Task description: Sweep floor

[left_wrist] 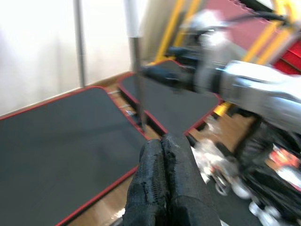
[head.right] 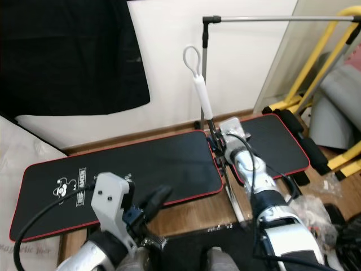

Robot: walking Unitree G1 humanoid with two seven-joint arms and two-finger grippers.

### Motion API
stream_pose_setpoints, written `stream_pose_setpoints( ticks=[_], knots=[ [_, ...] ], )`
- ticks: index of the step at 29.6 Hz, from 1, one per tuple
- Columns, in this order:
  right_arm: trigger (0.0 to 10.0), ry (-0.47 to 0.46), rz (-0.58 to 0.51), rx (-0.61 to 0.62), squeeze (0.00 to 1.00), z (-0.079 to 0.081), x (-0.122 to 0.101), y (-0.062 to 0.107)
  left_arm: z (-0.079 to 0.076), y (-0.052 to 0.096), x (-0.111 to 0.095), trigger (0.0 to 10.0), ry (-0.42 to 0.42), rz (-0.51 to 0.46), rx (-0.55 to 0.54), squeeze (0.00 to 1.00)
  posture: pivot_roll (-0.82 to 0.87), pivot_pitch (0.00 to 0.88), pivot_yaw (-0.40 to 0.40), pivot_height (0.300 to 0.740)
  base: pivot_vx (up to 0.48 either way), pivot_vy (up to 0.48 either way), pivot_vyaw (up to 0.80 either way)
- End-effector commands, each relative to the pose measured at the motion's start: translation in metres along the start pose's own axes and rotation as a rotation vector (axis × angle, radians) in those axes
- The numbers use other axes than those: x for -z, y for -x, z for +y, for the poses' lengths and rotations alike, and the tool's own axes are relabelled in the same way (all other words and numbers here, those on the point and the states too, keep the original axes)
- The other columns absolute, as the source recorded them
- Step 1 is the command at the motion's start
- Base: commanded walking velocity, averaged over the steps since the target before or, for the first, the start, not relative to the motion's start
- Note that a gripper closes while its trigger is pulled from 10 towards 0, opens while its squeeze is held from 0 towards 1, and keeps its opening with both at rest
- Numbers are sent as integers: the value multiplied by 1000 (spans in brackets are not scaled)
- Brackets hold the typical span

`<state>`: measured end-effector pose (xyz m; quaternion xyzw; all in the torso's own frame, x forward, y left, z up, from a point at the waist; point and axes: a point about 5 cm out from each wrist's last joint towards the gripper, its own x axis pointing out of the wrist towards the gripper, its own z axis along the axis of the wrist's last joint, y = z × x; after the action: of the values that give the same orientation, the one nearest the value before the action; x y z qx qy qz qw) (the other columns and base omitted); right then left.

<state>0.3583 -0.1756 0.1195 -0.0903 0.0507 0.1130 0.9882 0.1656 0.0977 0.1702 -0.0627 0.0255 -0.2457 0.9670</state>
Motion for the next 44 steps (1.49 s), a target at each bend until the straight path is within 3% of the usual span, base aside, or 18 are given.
stream_pose_setpoints(
  ticks=[1, 6, 7, 9, 13, 15, 16, 17, 19, 25, 44],
  knots=[
    [10000, -56, -24, -4, 0, -4, -11, 7, 7, -1, 4, 10000, 16, 2, -52, 0, -22, 181, -93, 740, 0, 0, -481],
    [10000, -128, -65, -27, 0, 5, -33, 25, 25, -3, 9, 10000, 16, 0, -193, 0, -40, 141, -100, 740, 0, 0, -736],
    [10000, -128, -65, -27, 0, 5, -33, 25, 25, -3, 9, 10000, 16, 0, -193, 0, -40, 141, -100, 740, 0, 0, -800],
    [10000, -135, -84, -28, 0, 10, -35, 41, 36, -2, 16, 10000, -22, 26, -276, 0, -52, 106, -99, 740, 0, 0, -800],
    [10000, -130, -84, -30, 0, 12, -34, 48, 40, -2, 19, 10000, -32, 38, -306, 0, -53, 103, -97, 740, 0, 0, -800],
    [10000, -160, -75, -96, 0, 25, -33, 65, 39, -1, 25, 10000, -56, 56, -342, 0, -61, 70, -91, 740, 0, 0, -800],
    [10000, -160, -75, -96, 0, 25, -33, 65, 39, -1, 25, 10000, -56, 56, -342, 0, -61, 70, -91, 740, 0, 0, -800],
    [10000, -196, -81, -157, 0, 39, -33, 74, 43, -2, 28, 10000, -69, 71, -362, 0, -68, 47, -87, 740, 0, 0, -800],
    [10000, -222, -86, -198, 0, 48, -33, 80, 46, -2, 30, 10000, -78, 82, -376, 0, -70, 43, -85, 740, 0, 0, -800],
    [10000, -156, -174, -264, 0, 63, -52, 75, 59, -21, 33, 10000, -147, 96, -374, 0, -57, 0, -85, 740, 0, 0, -800],
    [10000, -142, -173, -206, 0, 63, -57, 62, 70, -35, 37, 10000, -161, 113, -373, 0, -47, 0, -85, 740, 0, 0, -800]
  ],
)
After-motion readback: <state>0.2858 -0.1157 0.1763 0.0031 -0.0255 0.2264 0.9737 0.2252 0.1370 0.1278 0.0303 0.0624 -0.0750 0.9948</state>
